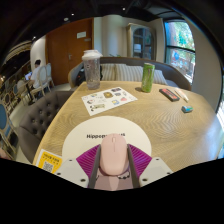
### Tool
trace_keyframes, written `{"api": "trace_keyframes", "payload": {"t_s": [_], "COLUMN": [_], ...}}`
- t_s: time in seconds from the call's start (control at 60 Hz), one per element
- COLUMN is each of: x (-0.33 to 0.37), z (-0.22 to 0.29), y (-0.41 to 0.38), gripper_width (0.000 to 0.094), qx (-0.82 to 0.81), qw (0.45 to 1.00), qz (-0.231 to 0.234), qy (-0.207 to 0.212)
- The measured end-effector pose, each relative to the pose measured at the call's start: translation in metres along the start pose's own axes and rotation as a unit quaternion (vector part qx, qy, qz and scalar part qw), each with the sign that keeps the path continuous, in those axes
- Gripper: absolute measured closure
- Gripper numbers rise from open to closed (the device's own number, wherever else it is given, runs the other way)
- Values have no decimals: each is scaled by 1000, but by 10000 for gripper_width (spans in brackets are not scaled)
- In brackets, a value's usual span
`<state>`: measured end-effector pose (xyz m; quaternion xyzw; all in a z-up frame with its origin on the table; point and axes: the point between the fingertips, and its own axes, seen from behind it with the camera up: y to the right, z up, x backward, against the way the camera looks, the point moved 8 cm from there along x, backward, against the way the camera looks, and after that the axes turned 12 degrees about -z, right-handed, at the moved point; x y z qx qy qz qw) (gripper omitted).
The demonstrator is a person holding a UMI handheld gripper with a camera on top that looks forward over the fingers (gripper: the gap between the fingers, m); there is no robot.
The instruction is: Arrange mouse
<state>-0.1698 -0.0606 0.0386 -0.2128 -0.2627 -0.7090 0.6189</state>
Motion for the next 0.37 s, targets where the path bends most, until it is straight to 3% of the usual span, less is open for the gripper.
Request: {"api": "trace_keyframes", "payload": {"t_s": [0.05, 0.1, 0.133, 0.367], "x": [9, 22, 35, 109], "z": [0, 9, 17, 38], "y": [2, 7, 15, 84], "gripper_width": [309, 63, 102, 92], "qx": [3, 7, 10, 26], "qw": [999, 998, 998, 995], "qz": [17, 35, 44, 71], "qy": [-43, -53, -47, -57]}}
